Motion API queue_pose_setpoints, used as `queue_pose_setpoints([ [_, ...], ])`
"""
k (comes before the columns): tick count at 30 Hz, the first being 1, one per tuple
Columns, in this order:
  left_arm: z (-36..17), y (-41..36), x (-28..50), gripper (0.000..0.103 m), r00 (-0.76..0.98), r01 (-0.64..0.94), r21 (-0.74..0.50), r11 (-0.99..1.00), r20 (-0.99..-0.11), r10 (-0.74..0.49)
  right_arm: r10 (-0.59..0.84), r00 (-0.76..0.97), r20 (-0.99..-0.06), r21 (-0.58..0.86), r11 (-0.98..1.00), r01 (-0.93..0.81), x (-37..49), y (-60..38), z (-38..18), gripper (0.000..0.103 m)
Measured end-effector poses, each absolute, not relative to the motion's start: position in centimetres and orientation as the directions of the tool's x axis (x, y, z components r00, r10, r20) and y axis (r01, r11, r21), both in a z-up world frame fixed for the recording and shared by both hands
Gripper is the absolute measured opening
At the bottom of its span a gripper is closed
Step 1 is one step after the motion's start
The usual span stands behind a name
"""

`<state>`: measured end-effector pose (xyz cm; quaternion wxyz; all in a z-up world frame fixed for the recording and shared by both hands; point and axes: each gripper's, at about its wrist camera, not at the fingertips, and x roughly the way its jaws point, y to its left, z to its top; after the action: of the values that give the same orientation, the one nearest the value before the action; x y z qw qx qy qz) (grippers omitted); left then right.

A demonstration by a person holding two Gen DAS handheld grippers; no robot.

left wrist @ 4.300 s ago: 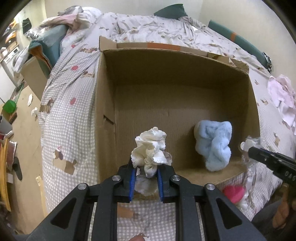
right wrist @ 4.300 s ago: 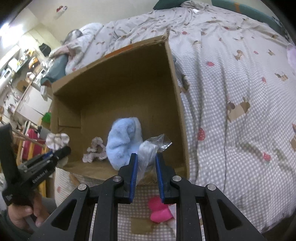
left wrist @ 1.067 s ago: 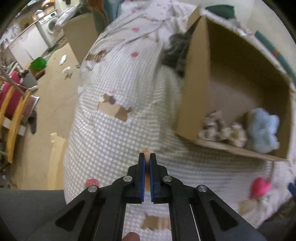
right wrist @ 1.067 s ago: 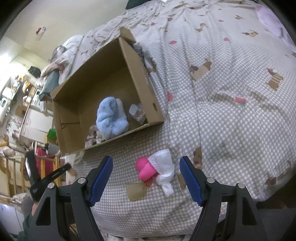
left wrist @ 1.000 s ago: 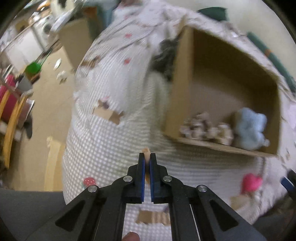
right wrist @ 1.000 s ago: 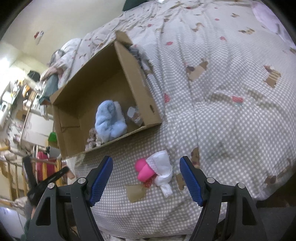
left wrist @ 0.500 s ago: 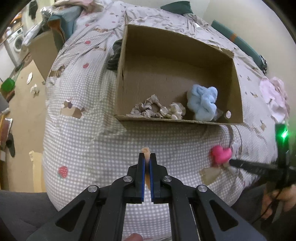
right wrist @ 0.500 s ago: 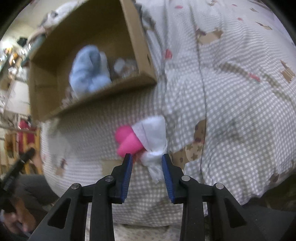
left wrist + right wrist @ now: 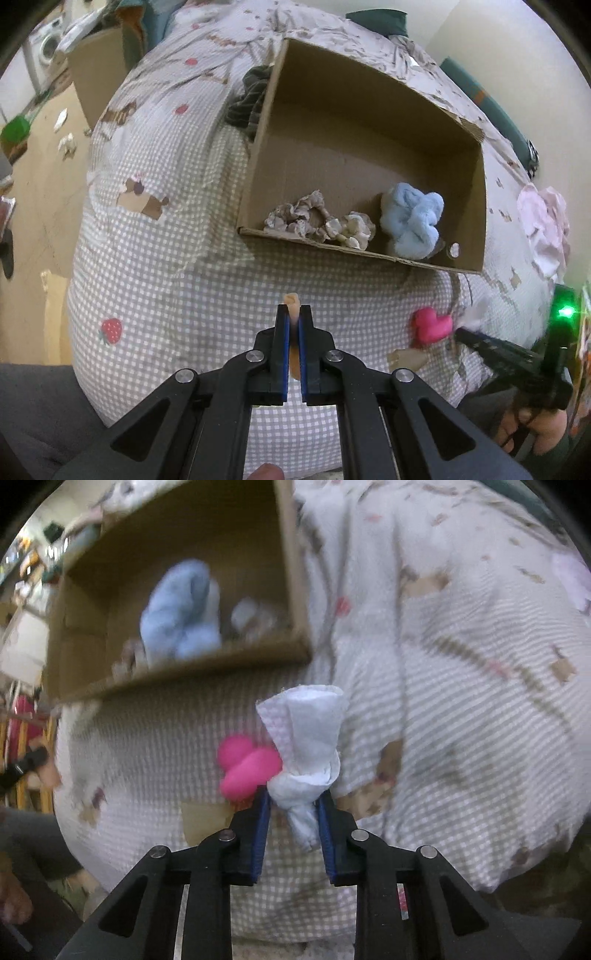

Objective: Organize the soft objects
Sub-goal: 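Carry the white cloth into the box with the right gripper while the left gripper carries the tube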

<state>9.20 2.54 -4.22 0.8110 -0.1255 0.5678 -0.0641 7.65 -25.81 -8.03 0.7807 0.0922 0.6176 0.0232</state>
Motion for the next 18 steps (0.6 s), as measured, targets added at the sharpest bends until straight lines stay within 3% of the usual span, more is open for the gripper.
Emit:
queue_pose_setpoints([
  [4, -4.5, 2.6, 9.2, 0.004, 0.351, -0.046, -0.253, 0.966, -0.91, -0.222, 0.189, 0.352, -0.917, 0.233, 0.969, 0.085, 7.5, -26.9, -5.5, 0.027],
  [11, -4.4, 2.3, 8.8, 0.004, 0.382, -0.037, -0.167, 0.985, -0.913, -0.141, 0.244, 0.381, -0.892, 0.272, 0.962, 0.021, 7.6, -25.7, -4.8, 0.027],
  [18, -1.0, 2.7, 9.3, 0.004, 0.448, -0.024, -0.183, 0.983, -0.881, -0.153, 0.315, 0.468, -0.825, 0.335, 0.941, -0.044, 7.5, -25.7, -1.8, 0.027],
])
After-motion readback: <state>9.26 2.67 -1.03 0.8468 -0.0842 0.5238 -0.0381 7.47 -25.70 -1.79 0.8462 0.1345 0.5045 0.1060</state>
